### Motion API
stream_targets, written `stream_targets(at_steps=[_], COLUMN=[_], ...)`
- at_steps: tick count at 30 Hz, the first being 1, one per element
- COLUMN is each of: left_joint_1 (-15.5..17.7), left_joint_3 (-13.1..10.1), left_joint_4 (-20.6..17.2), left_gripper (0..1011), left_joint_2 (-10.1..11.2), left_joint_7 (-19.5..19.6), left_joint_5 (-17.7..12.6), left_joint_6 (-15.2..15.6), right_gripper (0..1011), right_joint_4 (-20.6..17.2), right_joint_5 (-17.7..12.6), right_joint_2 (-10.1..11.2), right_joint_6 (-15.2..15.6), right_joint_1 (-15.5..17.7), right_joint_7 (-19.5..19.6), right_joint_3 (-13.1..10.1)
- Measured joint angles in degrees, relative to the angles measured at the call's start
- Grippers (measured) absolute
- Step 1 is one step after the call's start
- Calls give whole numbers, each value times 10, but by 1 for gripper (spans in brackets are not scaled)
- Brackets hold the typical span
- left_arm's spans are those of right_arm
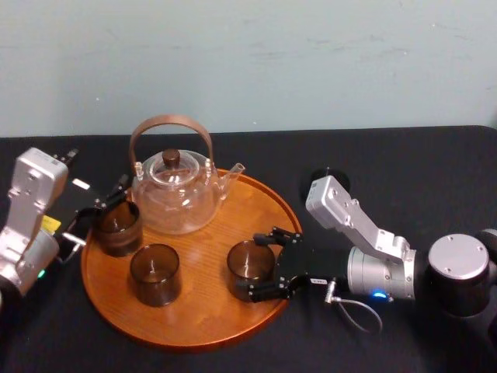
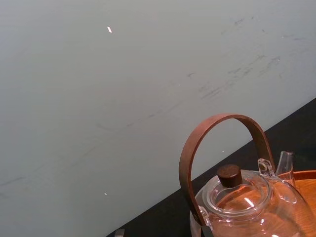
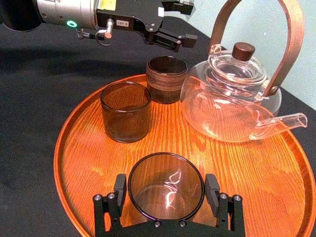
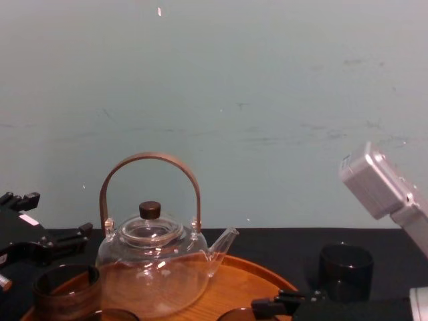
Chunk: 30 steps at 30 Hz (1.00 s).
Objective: Pick up the glass from the table and place it on the tray.
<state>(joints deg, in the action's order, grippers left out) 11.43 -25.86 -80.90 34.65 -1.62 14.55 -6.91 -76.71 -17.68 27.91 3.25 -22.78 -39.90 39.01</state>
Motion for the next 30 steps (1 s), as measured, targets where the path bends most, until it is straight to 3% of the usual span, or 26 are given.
stream_targets(at_steps=[13, 20, 30], left_joint_1=[0, 0, 0], left_joint_3=[0, 0, 0], left_joint_4=[0, 0, 0], left_gripper=[1001, 1001, 1002], left_joint_2=[0, 0, 0], left_joint_7=[0, 0, 0], left_joint_5=[0, 0, 0], left_joint_6=[0, 0, 0], right_gripper=[1003, 1003, 1002], right_joint_4=[-2, -27, -80], right_joint_5=[-3, -21, -52], right_joint_2=[1, 24, 76], right_joint_6=[-1, 0, 7], right_joint_1=[1, 18, 60], right_joint_7=[-3, -12, -12], right_joint_3=[-1, -15, -42])
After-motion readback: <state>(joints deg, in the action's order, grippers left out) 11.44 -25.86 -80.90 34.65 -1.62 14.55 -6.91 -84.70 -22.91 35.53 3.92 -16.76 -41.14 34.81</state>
